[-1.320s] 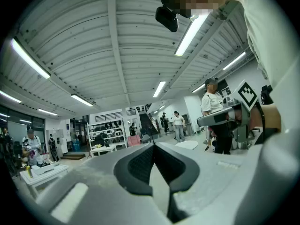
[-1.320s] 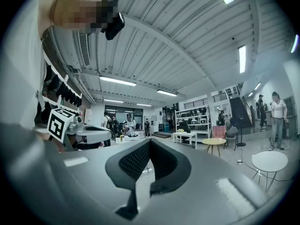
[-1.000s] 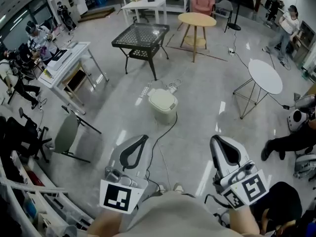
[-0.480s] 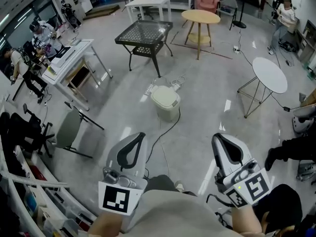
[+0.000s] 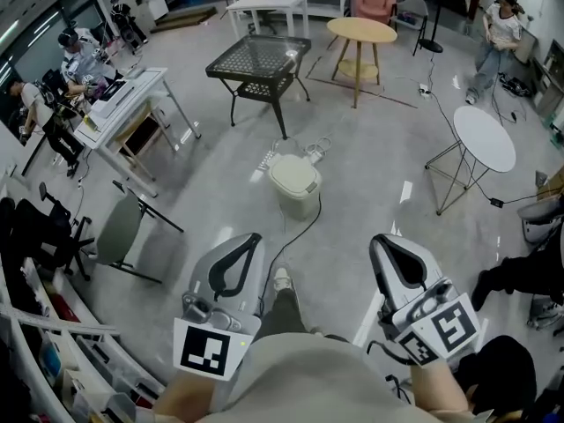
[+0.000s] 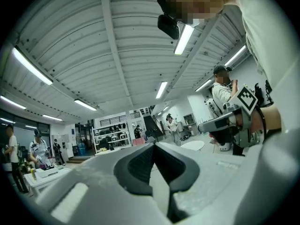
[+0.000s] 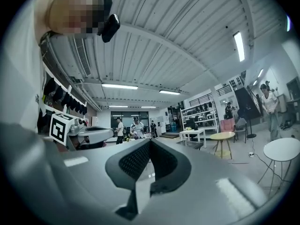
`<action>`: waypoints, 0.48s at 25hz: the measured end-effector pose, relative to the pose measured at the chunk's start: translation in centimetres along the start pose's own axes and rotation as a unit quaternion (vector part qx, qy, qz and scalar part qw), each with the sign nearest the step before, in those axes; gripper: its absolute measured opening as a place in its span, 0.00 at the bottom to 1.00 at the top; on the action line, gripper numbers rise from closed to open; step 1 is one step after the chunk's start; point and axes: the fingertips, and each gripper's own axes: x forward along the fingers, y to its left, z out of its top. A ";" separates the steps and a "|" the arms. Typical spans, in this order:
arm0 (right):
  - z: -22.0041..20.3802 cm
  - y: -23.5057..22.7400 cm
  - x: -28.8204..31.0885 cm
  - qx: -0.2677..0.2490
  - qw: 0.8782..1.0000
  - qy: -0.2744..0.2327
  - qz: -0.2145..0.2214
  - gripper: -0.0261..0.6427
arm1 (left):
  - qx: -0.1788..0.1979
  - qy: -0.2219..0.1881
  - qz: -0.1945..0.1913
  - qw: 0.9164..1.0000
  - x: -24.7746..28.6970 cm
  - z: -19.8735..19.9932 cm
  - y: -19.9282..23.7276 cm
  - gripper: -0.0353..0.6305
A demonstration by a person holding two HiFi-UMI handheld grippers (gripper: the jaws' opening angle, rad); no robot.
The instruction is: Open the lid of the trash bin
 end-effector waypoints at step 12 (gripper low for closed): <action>-2.6 -4.8 11.6 0.013 0.999 0.036 -0.013 0.04 | -0.020 0.031 -0.005 0.999 8.0 -4.5 8.4 0.06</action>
